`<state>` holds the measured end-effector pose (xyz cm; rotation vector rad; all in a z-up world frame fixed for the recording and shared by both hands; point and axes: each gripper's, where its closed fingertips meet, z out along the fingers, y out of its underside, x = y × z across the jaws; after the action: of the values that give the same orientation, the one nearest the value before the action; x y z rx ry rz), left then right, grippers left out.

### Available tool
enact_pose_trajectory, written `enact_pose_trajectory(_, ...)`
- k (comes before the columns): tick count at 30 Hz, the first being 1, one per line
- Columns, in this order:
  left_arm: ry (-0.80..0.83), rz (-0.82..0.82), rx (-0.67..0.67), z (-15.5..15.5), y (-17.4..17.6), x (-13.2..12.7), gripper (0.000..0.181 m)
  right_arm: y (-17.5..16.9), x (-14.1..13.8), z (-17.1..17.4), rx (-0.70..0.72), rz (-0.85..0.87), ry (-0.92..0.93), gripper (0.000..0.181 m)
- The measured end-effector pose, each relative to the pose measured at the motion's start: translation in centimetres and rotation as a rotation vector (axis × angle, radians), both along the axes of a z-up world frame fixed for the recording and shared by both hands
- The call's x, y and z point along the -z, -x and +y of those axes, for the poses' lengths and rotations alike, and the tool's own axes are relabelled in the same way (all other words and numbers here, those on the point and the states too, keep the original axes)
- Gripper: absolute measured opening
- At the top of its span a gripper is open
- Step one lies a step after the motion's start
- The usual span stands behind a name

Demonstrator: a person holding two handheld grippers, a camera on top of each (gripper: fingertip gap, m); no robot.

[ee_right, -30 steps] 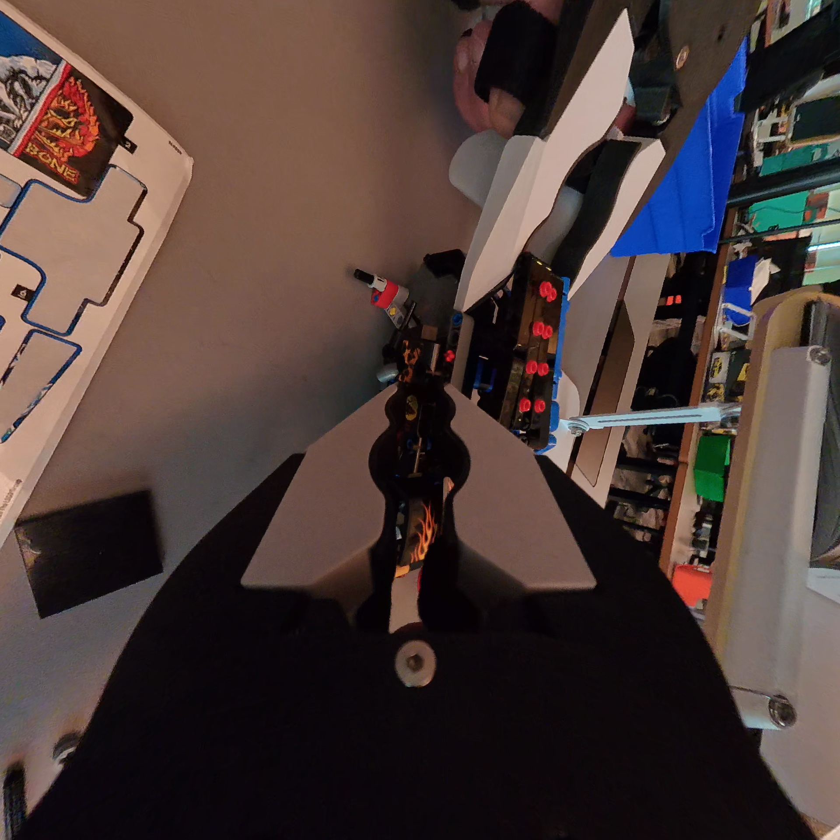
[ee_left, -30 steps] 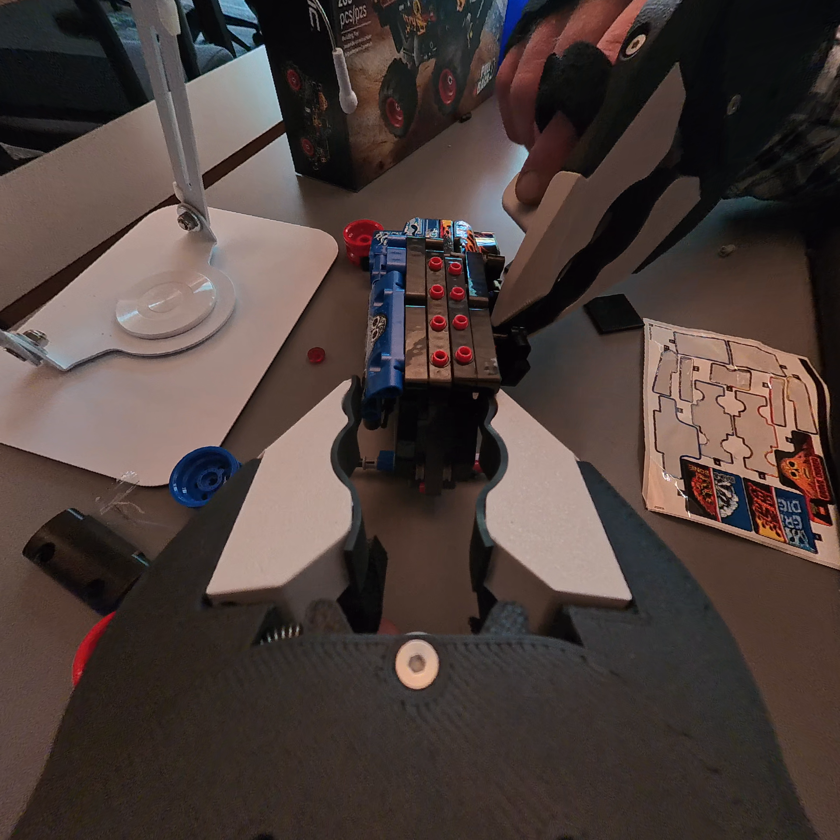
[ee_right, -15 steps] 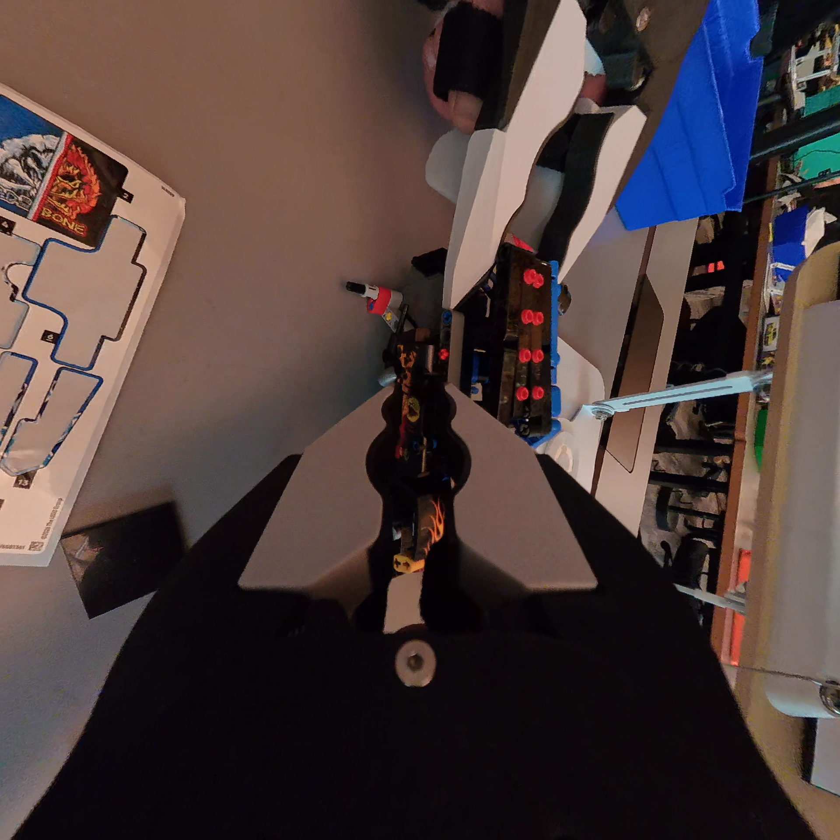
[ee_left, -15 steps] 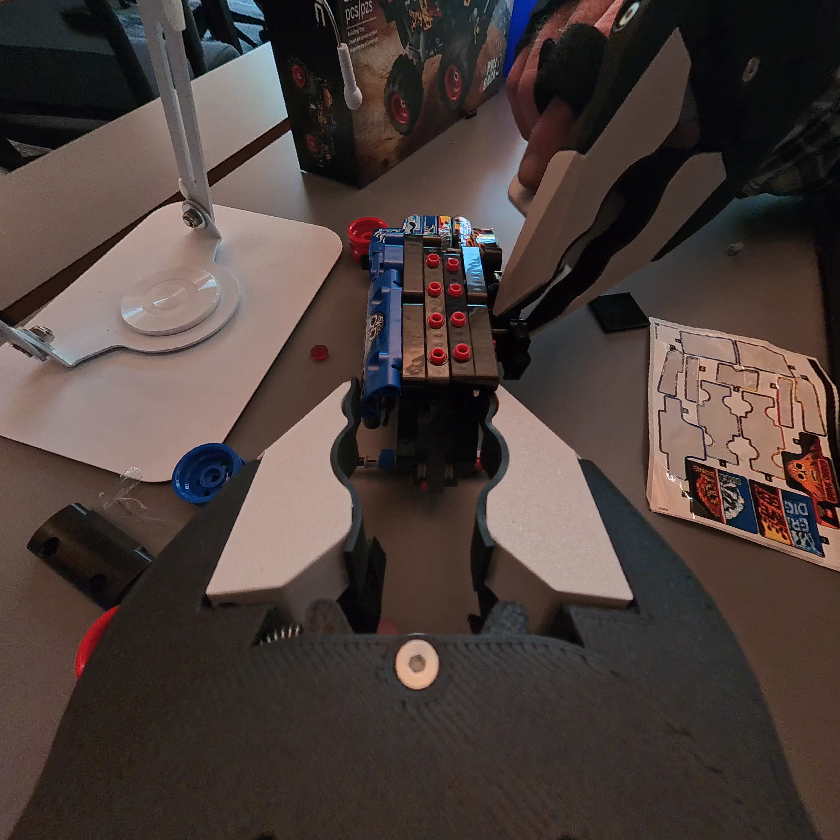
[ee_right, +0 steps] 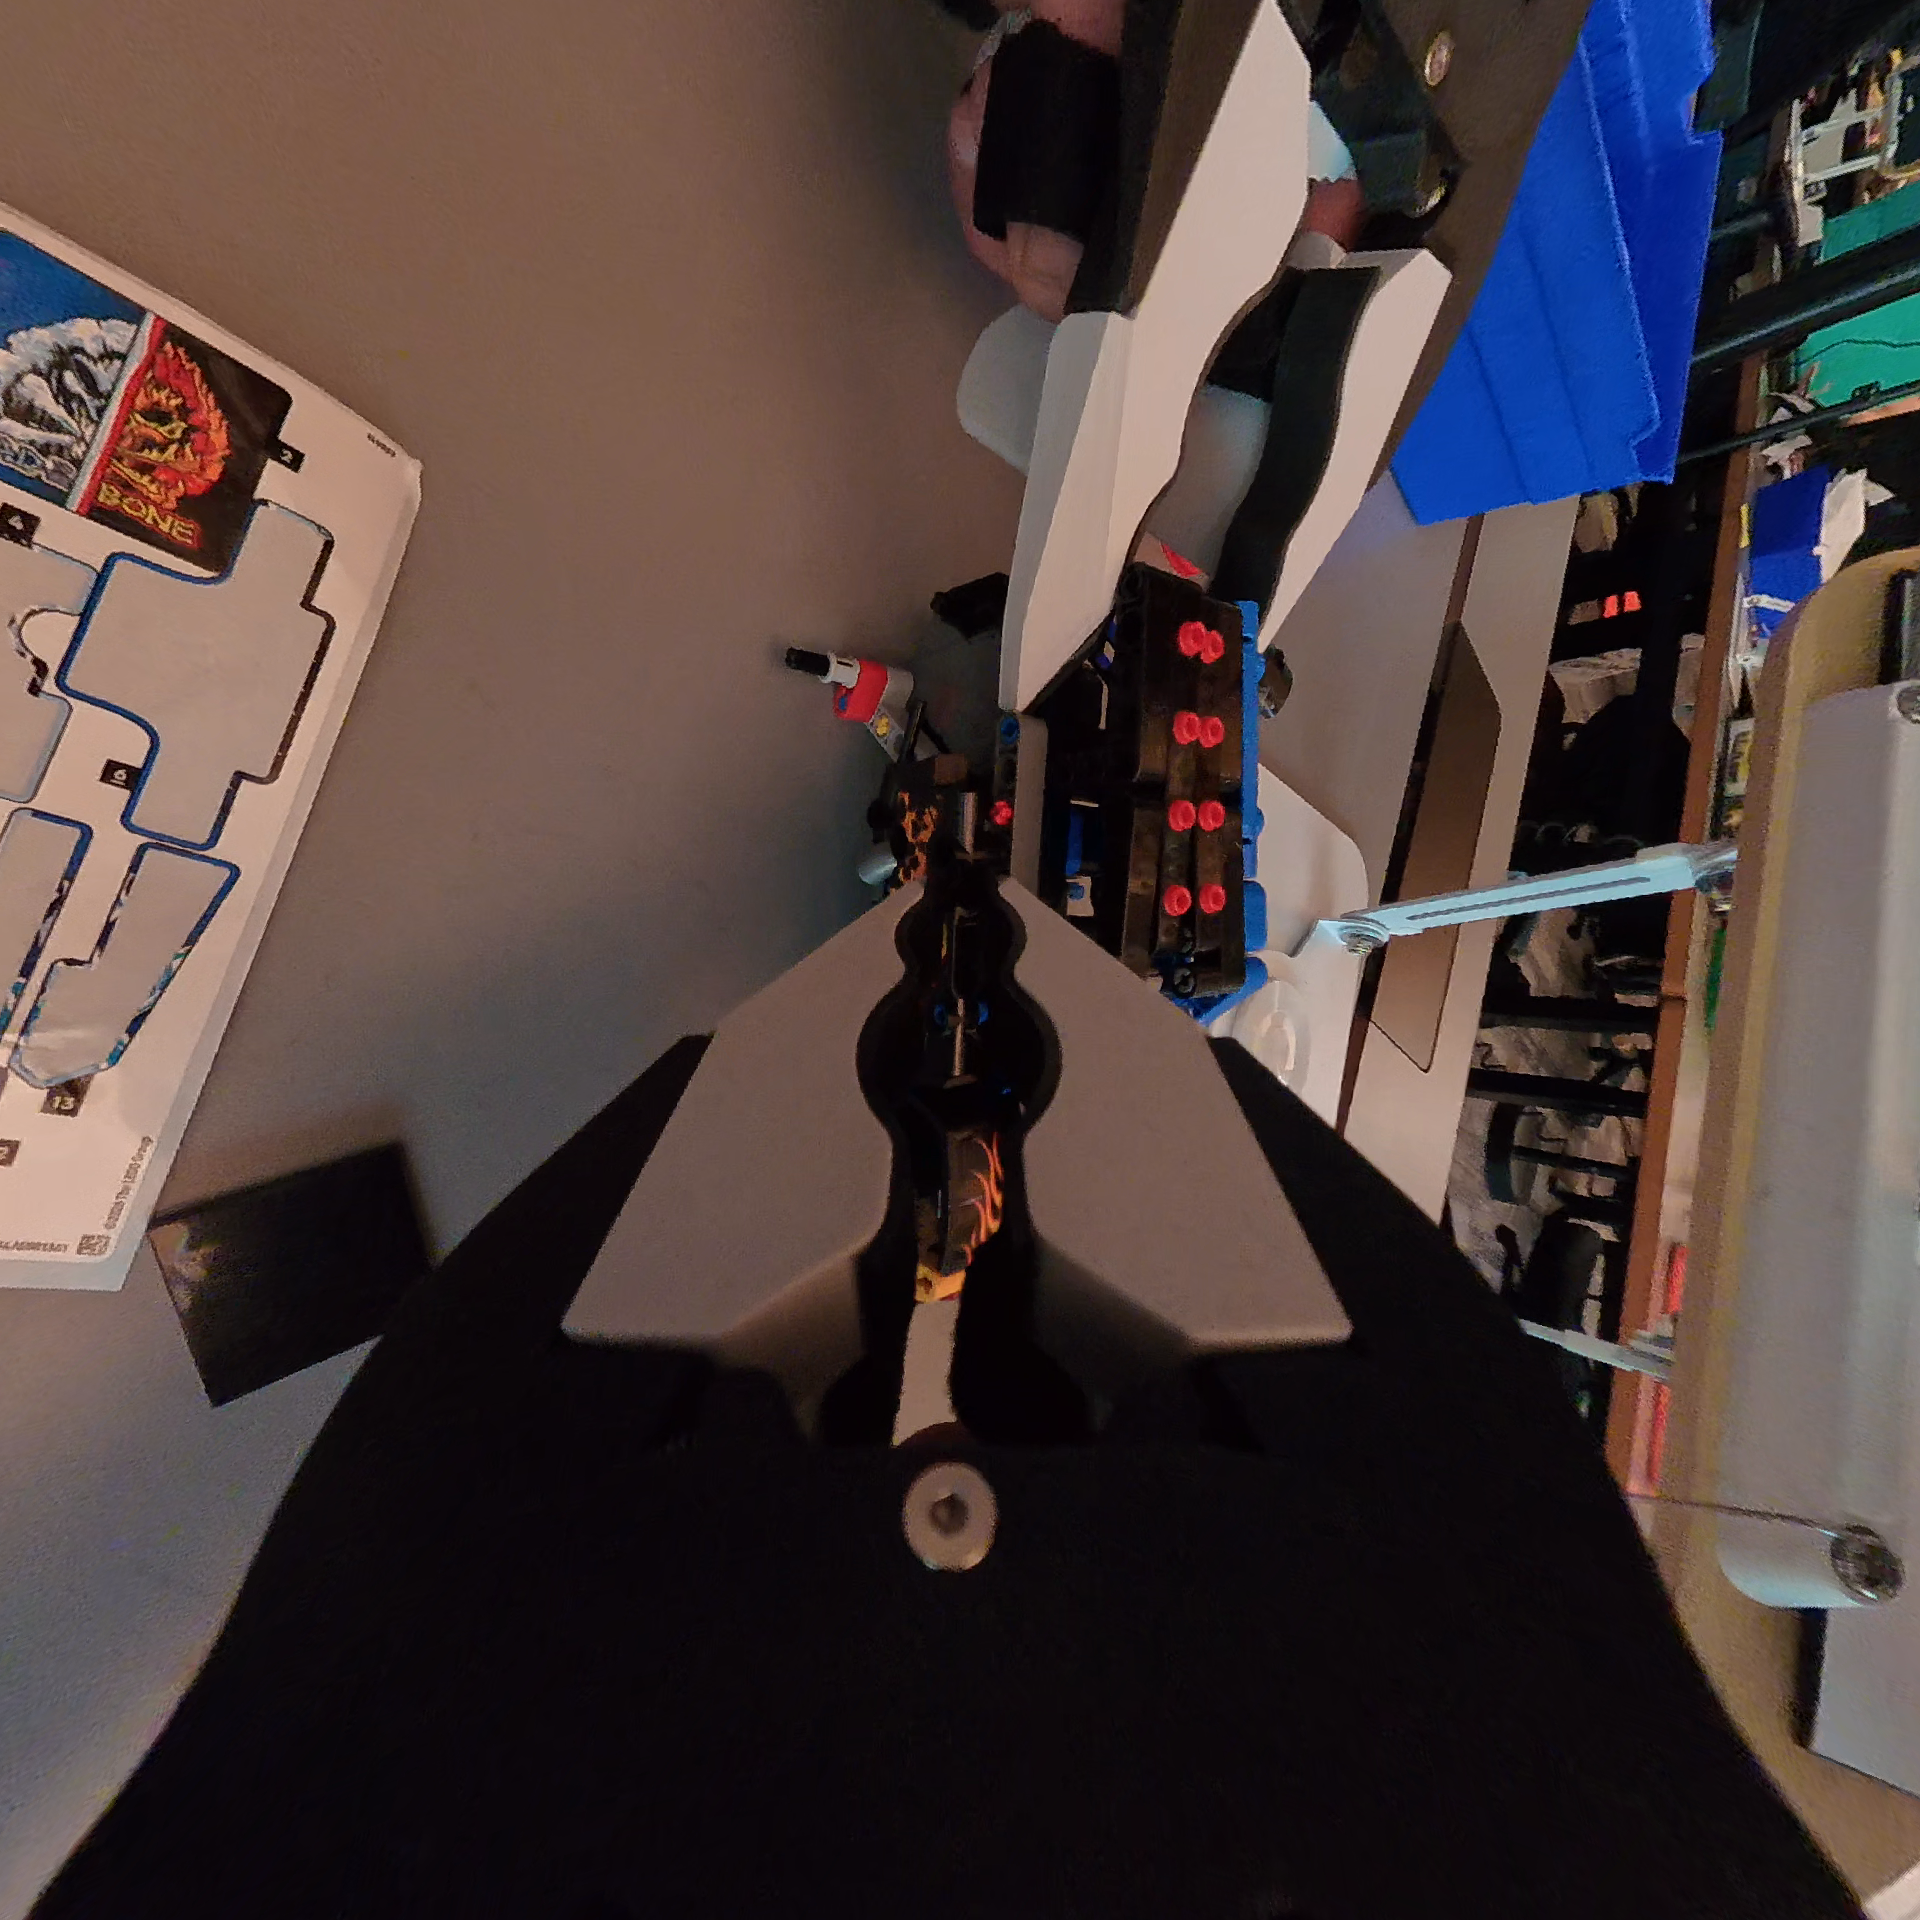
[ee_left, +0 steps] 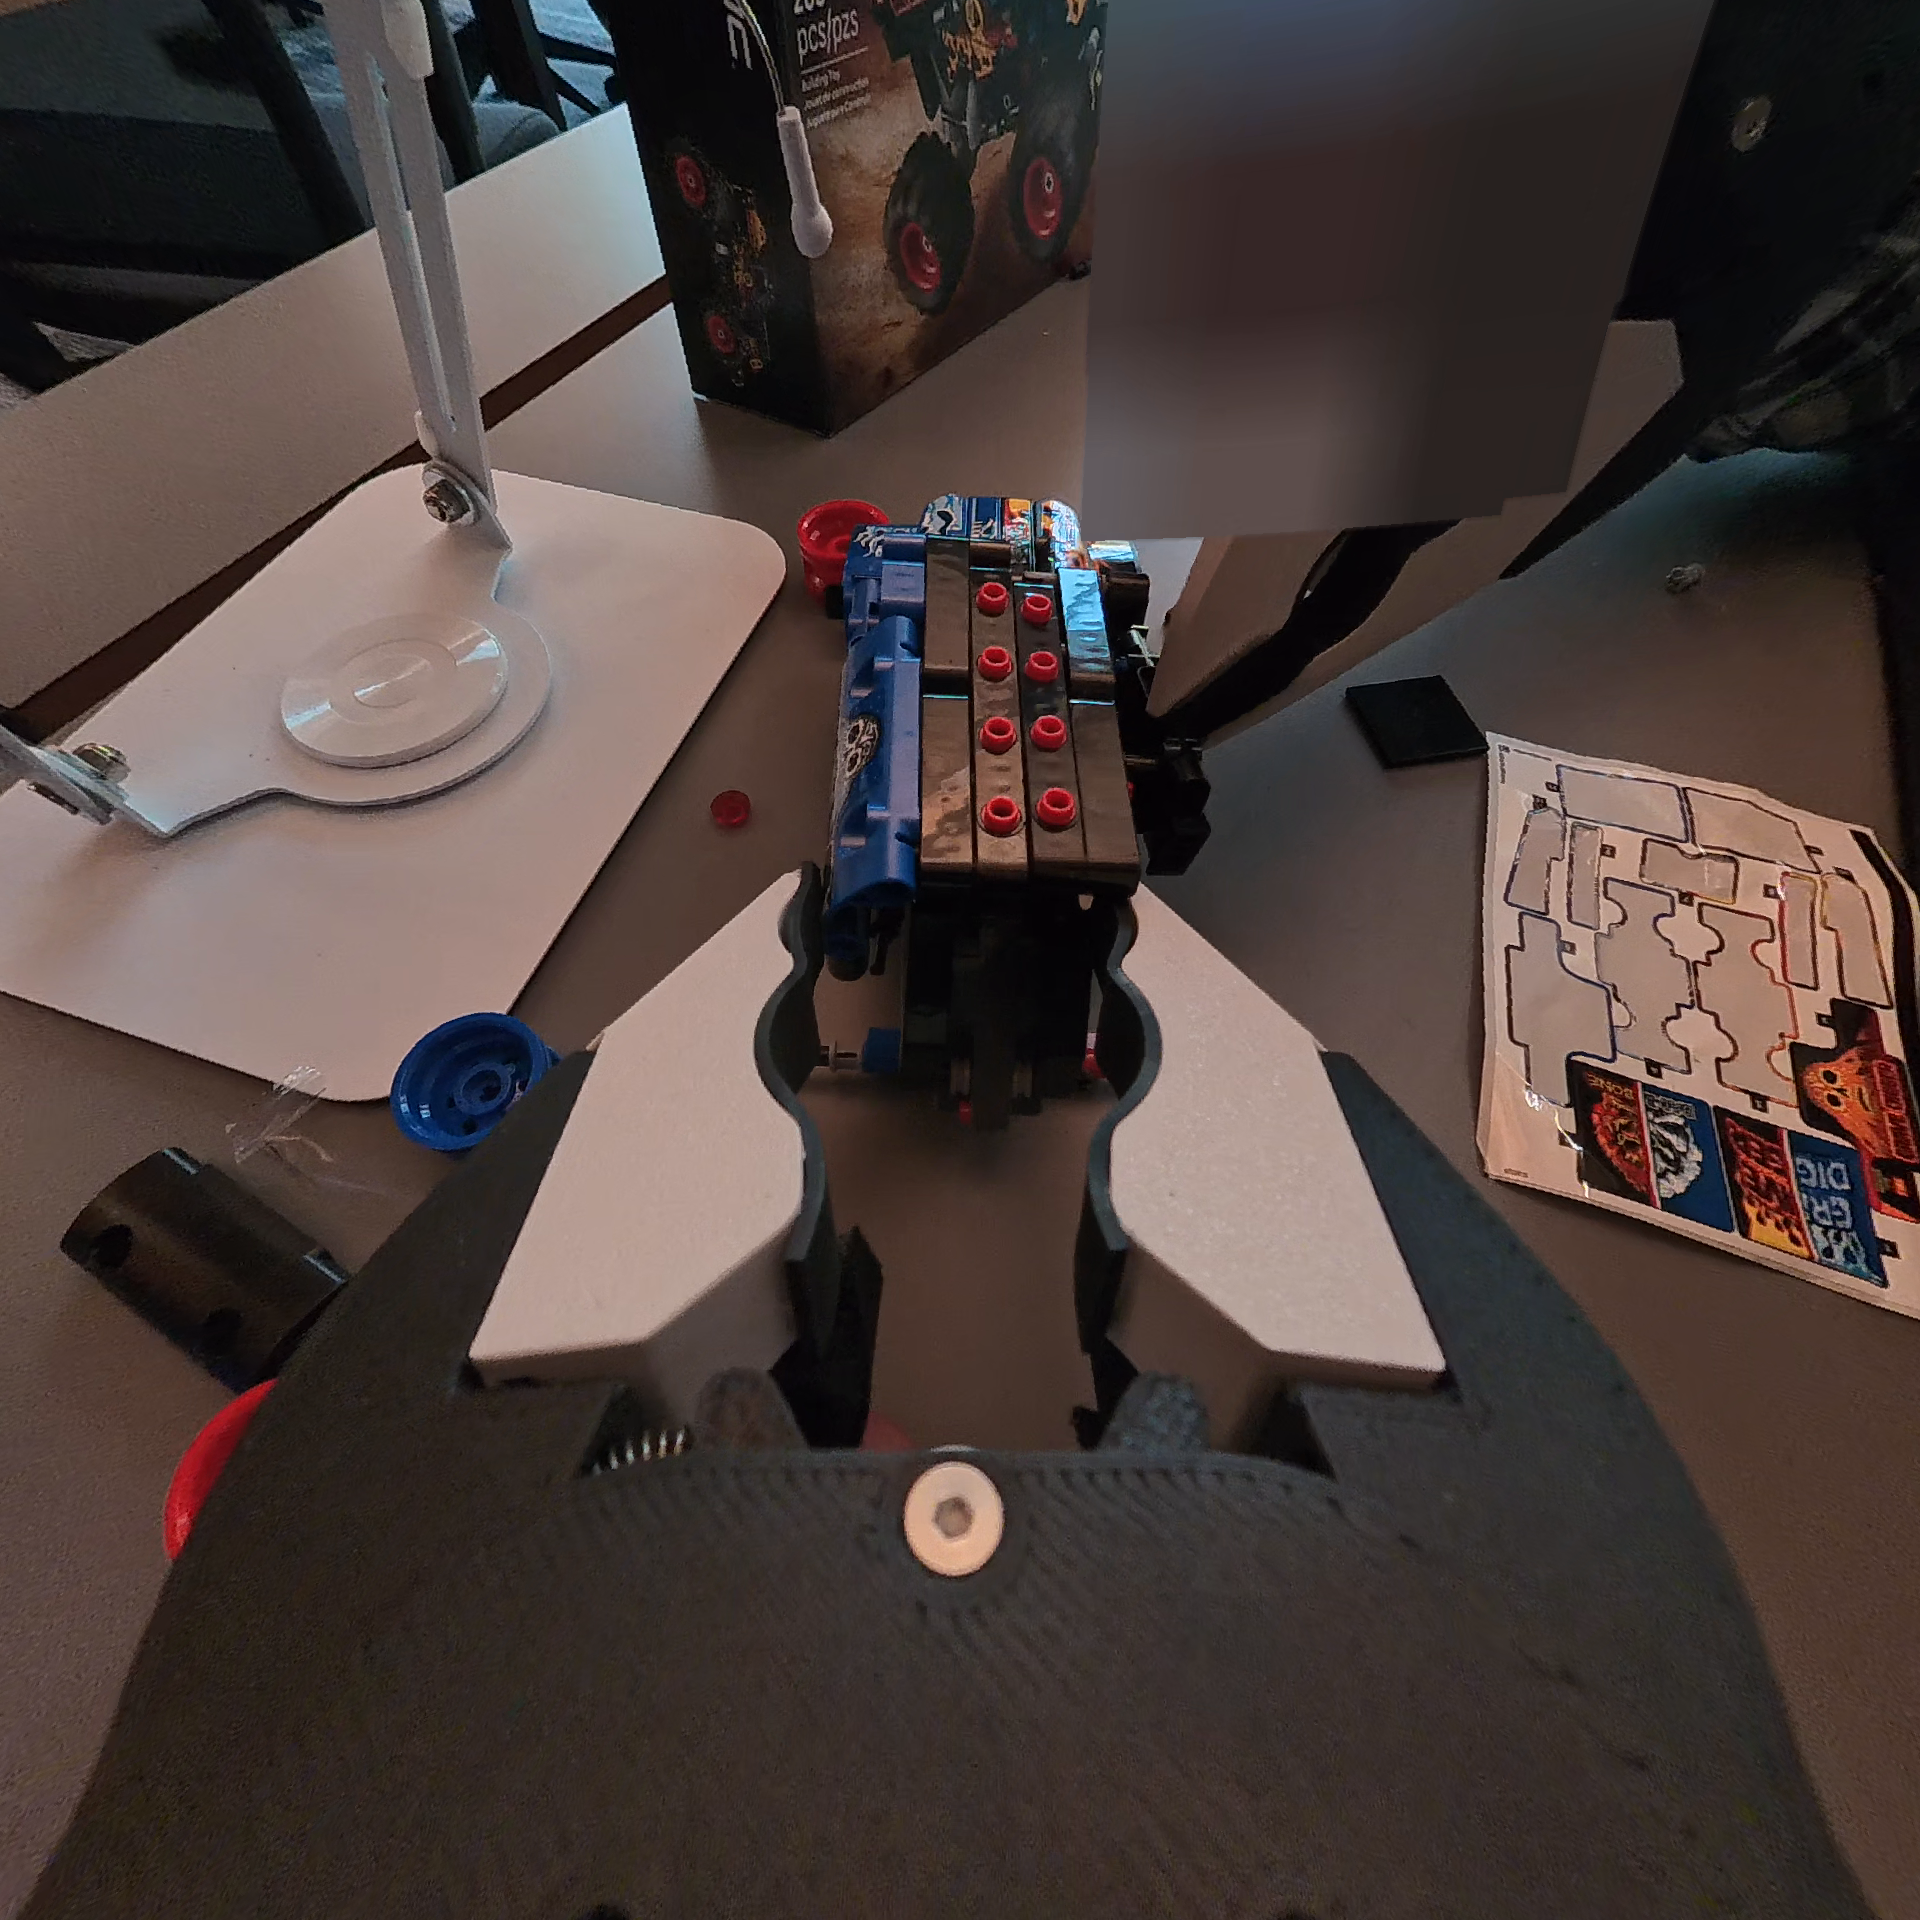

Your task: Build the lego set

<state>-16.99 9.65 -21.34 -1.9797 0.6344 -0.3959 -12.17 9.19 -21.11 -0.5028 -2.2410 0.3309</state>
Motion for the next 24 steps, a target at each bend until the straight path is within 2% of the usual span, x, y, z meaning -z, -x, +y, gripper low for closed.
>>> enact_pose_trajectory(14, 0.003, -0.004, -0.041, 0.23, 0.36, -0.01, 0.050, 0.35, 0.05, 0.44, 0.010, 0.040, -0.094, 0.003)
enact_pose_trajectory(24, 0.013, -0.029, -0.040, 0.26, 0.34, 0.00, 0.050, 0.16, -0.11, 0.28, -0.030, 0.059, -0.062, 0.000)
